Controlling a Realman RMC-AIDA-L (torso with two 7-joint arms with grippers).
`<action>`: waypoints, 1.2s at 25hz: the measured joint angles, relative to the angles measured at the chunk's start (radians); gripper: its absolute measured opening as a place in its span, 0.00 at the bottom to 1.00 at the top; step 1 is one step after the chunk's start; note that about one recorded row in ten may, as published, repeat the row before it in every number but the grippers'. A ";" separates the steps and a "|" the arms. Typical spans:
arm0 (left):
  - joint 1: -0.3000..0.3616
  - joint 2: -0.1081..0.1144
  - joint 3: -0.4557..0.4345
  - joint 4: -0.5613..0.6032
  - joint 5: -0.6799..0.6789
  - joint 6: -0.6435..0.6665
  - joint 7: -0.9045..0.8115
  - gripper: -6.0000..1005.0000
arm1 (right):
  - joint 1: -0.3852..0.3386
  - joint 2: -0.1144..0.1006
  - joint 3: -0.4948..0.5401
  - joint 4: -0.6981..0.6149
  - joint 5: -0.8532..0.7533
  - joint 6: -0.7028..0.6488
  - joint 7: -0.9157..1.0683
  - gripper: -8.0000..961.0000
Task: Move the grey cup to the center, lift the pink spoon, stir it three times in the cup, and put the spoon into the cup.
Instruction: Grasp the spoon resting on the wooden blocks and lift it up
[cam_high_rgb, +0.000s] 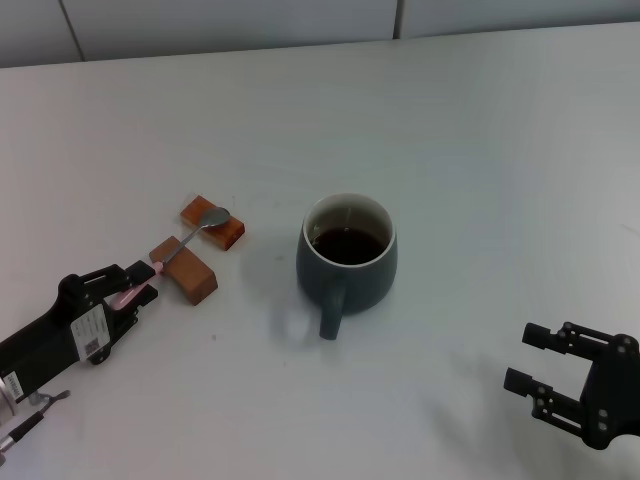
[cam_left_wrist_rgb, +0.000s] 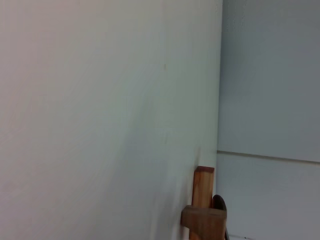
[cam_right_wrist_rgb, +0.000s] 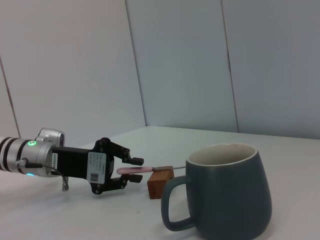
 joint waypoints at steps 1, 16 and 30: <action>0.000 0.000 0.000 0.000 0.000 0.000 0.000 0.37 | 0.000 0.000 0.000 0.000 0.000 0.000 0.000 0.61; -0.002 0.001 0.000 -0.001 0.000 -0.015 0.006 0.26 | -0.001 0.000 0.000 0.000 -0.001 0.000 0.000 0.61; 0.003 0.000 -0.033 -0.020 -0.003 -0.009 0.033 0.23 | 0.000 0.000 0.000 0.000 0.000 0.002 0.000 0.61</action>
